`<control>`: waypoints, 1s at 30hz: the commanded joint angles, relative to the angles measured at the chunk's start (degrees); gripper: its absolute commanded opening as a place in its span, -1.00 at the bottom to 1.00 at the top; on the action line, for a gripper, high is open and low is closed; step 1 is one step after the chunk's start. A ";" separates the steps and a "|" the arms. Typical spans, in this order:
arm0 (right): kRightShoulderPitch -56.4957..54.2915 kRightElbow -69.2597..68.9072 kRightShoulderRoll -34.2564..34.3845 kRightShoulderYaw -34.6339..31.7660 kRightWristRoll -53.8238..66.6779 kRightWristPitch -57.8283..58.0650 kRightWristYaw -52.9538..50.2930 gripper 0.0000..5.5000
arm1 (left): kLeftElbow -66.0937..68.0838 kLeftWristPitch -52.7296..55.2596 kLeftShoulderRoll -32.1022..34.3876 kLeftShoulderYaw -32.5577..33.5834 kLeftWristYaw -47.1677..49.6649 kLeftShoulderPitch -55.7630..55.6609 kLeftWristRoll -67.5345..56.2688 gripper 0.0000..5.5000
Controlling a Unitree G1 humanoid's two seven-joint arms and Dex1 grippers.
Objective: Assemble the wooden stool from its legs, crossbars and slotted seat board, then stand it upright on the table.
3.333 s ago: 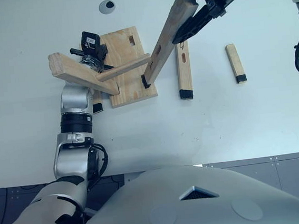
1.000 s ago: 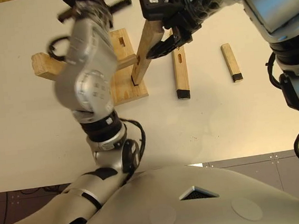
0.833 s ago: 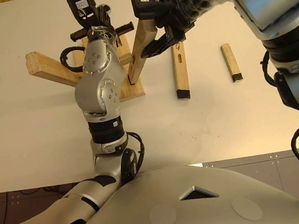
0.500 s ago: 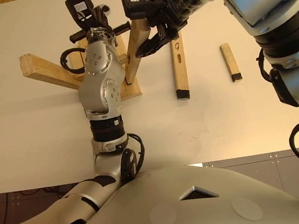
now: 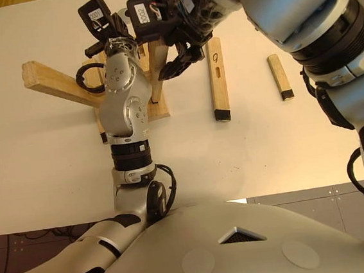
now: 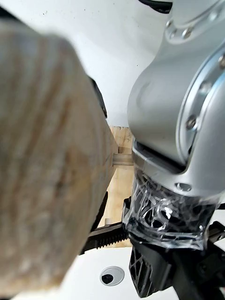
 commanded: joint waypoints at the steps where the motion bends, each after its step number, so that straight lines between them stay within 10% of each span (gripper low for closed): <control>1: 3.56 -1.32 5.86 2.65 2.62 2.04 -0.33 0.29 | 6.30 1.46 -4.13 0.35 0.33 6.45 -0.49 -1.00; 20: 7.15 -9.21 -4.04 -18.56 11.71 12.09 -6.33 0.42 | -13.42 -0.33 9.40 9.58 -12.43 -9.78 -13.29 -1.00; 30: 15.71 -13.77 -5.35 -54.81 26.79 25.65 -20.07 0.08 | -3.71 15.24 34.21 43.33 2.45 -23.71 -46.49 -1.00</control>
